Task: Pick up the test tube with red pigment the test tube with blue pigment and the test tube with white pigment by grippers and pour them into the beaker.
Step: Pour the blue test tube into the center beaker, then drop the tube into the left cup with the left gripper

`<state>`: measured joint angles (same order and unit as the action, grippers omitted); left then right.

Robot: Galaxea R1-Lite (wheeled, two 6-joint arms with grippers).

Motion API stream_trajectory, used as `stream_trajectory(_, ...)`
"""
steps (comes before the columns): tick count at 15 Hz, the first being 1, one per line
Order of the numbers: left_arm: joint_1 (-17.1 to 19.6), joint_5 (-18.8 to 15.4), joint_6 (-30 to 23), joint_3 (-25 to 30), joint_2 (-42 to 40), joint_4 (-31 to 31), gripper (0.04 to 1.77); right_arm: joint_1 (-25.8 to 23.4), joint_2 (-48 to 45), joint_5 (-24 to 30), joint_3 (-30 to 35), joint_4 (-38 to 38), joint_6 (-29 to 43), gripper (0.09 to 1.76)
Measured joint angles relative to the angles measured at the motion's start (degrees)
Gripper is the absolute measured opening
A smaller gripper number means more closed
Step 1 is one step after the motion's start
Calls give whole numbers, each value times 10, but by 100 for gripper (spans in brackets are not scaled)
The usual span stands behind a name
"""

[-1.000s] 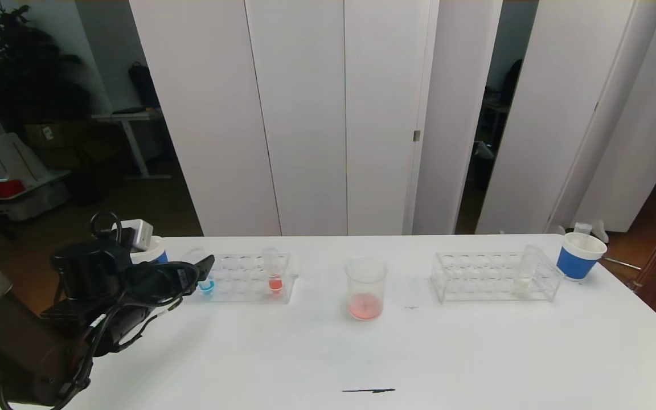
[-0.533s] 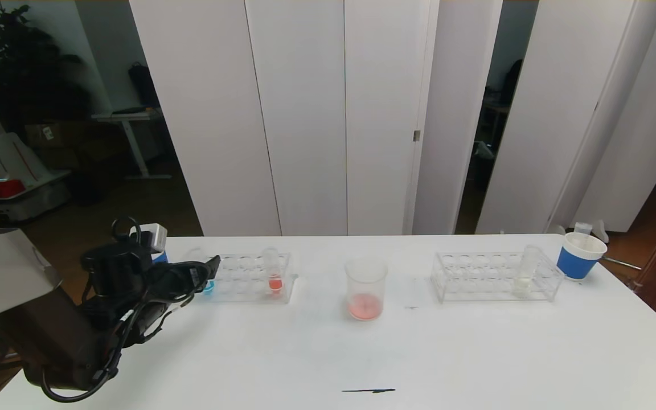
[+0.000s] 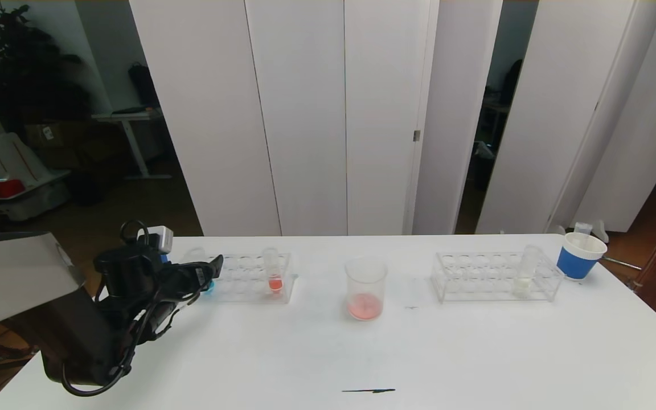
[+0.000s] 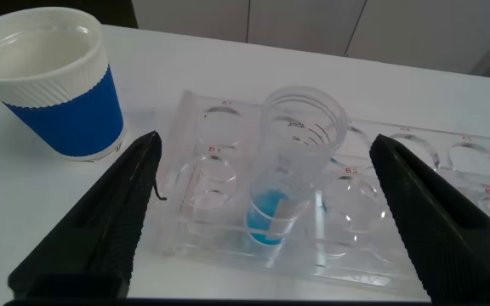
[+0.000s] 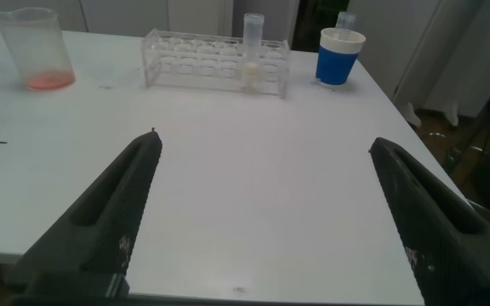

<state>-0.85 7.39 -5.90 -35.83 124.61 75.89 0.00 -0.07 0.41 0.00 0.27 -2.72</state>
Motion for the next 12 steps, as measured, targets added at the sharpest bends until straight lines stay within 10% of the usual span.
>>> stream_trajectory(6,3,15,-1,-19,19,5,175,0,0,0,0,0,0,175)
stream_trajectory(8,3,11,4,-23,24,4,138,0,0,0,0,0,0,175)
stream_trajectory(10,0,8,8,-25,27,4,54,0,0,0,0,0,0,175)
stream_trajectory(12,1,6,8,-25,29,5,60,0,0,0,0,0,0,175)
